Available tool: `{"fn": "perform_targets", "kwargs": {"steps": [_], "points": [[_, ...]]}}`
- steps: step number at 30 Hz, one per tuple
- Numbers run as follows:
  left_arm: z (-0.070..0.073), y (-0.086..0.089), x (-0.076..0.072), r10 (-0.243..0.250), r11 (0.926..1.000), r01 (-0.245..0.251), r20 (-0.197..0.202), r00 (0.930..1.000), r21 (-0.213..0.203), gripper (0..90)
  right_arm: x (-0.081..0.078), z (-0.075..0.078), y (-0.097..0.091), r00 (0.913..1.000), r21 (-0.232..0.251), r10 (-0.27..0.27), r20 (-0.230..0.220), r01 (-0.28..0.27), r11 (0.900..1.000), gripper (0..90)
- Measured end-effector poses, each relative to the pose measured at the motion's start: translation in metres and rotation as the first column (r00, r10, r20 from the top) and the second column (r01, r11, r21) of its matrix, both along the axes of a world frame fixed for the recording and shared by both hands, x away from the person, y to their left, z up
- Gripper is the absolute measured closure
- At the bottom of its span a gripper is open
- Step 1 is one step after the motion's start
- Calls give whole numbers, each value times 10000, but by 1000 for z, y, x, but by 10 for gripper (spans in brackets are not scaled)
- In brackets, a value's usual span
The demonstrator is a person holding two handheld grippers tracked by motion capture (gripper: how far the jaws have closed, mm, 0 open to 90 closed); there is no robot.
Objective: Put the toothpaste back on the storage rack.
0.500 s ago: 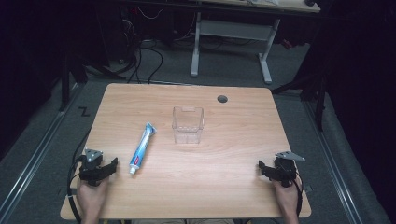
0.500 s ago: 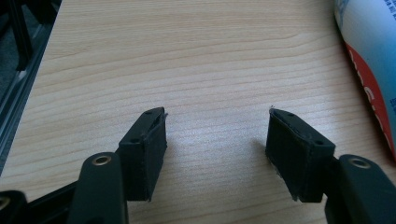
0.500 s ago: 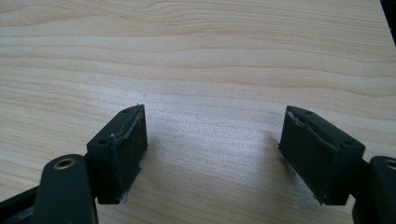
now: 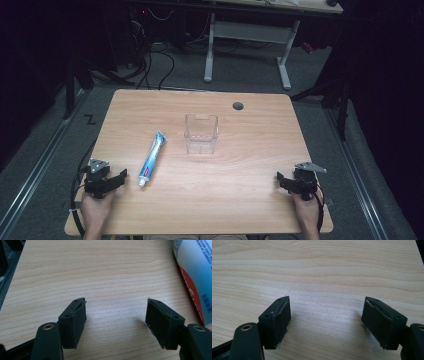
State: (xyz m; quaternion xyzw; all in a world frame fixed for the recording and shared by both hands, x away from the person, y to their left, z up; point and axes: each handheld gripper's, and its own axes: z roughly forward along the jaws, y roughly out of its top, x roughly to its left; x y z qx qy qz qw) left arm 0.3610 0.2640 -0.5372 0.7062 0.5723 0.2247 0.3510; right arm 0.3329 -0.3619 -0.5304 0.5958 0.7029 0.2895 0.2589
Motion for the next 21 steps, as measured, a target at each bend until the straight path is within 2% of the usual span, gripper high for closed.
{"fn": "perform_targets", "kwargs": {"steps": [1,4,6,13,14,15,16,21], "points": [[0,0,0,0,10000,0,0,10000,0,332,0,0,0,10000,0,0,0,0,10000,232],[0,5,0,-148,9990,148,-2,9999,-432,331,0,0,1,9999,-1,123,-4,-123,9999,233],[0,5,-1,-198,9988,197,-7,9998,-457,326,0,0,1,9999,10,143,-18,-143,9999,233],[1,2,0,-403,9991,402,-92,9991,-102,302,0,0,1,9999,17,145,-18,-145,9999,232],[2,2,1,-436,9990,435,-179,9989,-69,302,0,0,1,9998,29,206,-12,-206,9998,203],[2,2,1,-436,9990,435,-179,9989,-69,303,0,0,1,9998,29,206,-12,-206,9998,203],[3,2,1,-393,9992,390,-254,9989,-122,310,0,0,2,9991,-5,427,-60,-428,9991,184],[3,1,1,-409,9991,407,-242,9989,-104,337,0,0,2,9991,3,419,-65,-419,9991,183]]}}
